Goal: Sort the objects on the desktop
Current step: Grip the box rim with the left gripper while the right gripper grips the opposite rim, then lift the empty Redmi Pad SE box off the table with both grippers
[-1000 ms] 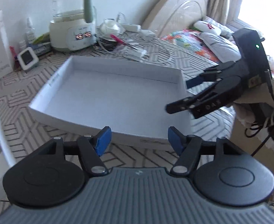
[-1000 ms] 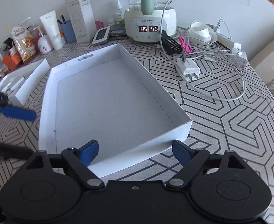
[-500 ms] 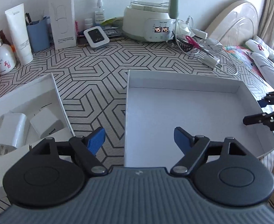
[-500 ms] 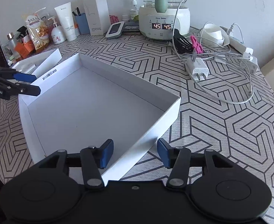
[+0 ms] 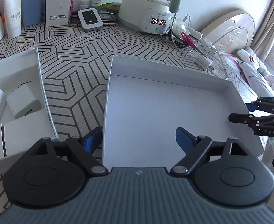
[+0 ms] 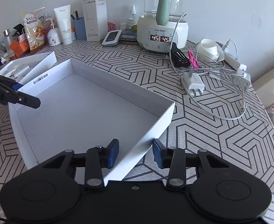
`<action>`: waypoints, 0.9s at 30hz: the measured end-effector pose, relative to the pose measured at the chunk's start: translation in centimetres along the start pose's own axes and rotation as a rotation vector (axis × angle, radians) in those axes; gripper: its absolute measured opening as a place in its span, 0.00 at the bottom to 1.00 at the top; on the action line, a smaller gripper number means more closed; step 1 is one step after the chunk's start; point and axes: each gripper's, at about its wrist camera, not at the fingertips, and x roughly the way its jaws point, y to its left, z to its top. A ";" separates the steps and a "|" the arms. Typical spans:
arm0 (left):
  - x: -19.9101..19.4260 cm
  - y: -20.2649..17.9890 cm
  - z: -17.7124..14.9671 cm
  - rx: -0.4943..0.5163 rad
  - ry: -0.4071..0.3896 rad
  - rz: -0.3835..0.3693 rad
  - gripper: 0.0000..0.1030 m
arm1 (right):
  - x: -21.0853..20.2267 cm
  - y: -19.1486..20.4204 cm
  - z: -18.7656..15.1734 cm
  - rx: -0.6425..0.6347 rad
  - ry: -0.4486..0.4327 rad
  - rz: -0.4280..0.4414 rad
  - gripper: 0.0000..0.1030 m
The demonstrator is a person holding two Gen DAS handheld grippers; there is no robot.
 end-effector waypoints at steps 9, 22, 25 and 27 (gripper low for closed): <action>-1.0 -1.5 -0.1 0.111 -0.088 0.169 0.80 | -2.3 3.1 0.6 -0.113 -0.127 -0.058 0.44; -2.2 -1.1 -0.4 0.104 -0.118 0.138 0.70 | -2.5 2.4 -0.5 -0.045 -0.135 0.012 0.44; -2.3 -0.7 -1.0 0.093 -0.094 0.092 0.70 | -1.8 1.9 -1.0 -0.005 -0.100 0.036 0.47; -2.7 -0.1 -1.3 0.065 -0.096 0.060 0.70 | -1.3 1.5 -1.4 0.021 -0.076 0.052 0.49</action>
